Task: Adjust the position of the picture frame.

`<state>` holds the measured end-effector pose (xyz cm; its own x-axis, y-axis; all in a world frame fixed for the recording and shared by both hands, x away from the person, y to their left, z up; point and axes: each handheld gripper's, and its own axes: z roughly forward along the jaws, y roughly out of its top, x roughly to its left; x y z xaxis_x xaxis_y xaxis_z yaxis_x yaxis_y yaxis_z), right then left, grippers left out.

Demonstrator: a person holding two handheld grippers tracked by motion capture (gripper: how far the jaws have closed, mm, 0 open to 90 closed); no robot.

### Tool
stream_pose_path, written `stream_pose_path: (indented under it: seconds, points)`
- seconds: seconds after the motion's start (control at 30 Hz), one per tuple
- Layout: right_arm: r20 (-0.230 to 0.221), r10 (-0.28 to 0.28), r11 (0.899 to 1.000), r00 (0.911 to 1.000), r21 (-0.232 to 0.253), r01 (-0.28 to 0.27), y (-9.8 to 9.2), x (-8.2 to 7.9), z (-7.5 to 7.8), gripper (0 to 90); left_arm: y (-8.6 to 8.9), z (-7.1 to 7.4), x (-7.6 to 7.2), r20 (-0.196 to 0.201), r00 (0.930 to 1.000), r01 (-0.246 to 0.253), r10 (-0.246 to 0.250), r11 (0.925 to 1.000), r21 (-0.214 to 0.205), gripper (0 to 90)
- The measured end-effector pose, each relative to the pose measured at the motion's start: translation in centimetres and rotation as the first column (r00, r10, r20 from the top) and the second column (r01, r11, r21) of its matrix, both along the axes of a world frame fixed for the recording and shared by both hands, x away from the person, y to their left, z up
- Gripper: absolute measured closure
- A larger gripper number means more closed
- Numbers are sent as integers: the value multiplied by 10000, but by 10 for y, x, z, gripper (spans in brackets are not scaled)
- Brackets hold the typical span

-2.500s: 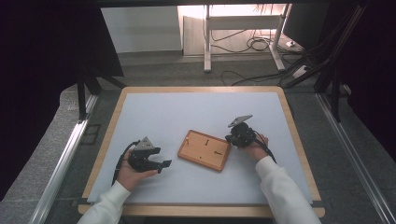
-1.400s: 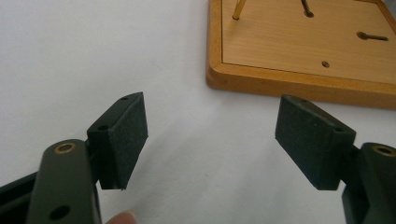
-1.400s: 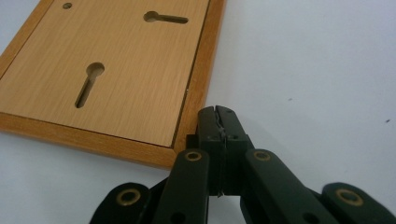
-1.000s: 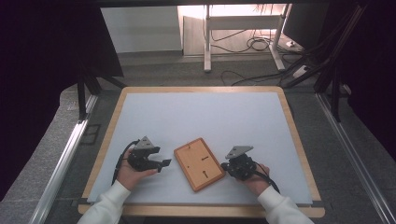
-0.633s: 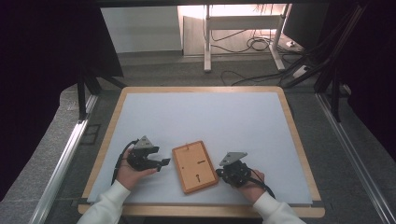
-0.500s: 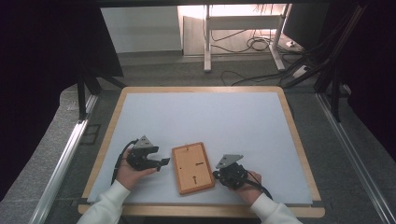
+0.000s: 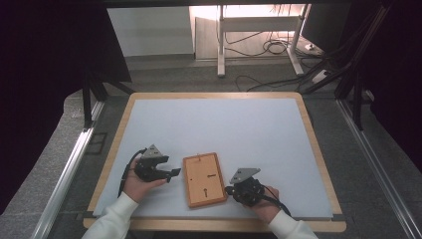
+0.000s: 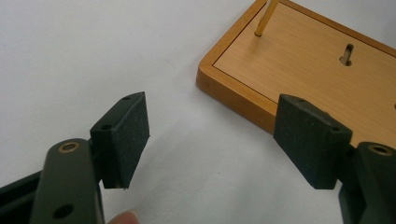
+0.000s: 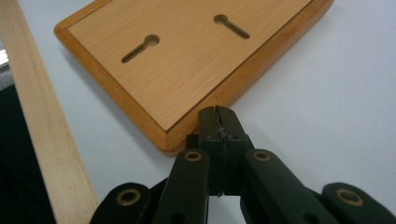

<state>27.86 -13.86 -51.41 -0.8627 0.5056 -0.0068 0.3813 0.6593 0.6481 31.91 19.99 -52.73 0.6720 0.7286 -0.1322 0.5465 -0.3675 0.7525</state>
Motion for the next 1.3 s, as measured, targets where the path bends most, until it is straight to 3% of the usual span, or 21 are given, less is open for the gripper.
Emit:
stream_pose_path:
  seconds: [0.27,0.5,1.03,1.17,1.3]
  points:
    - [-338,72,9994,9994,350,-60,0,-2,-1,900,-1,0,0,-15,10000,34,-34,10000,2,267]
    - [-262,334,9976,9991,612,-318,9,-6,-4,900,-1,0,1,-2,10000,19,-19,10000,3,267]
    - [-162,645,9964,9978,566,-635,11,-6,-8,900,2,1,0,41,10000,-22,22,10000,-60,266]
    - [-37,528,9970,9986,562,-525,5,-6,-4,900,2,1,0,66,10000,-41,41,10000,-86,266]
    - [351,-50,9957,9994,930,17,-15,-2,5,900,3,2,0,85,10000,-43,44,9999,-127,266]
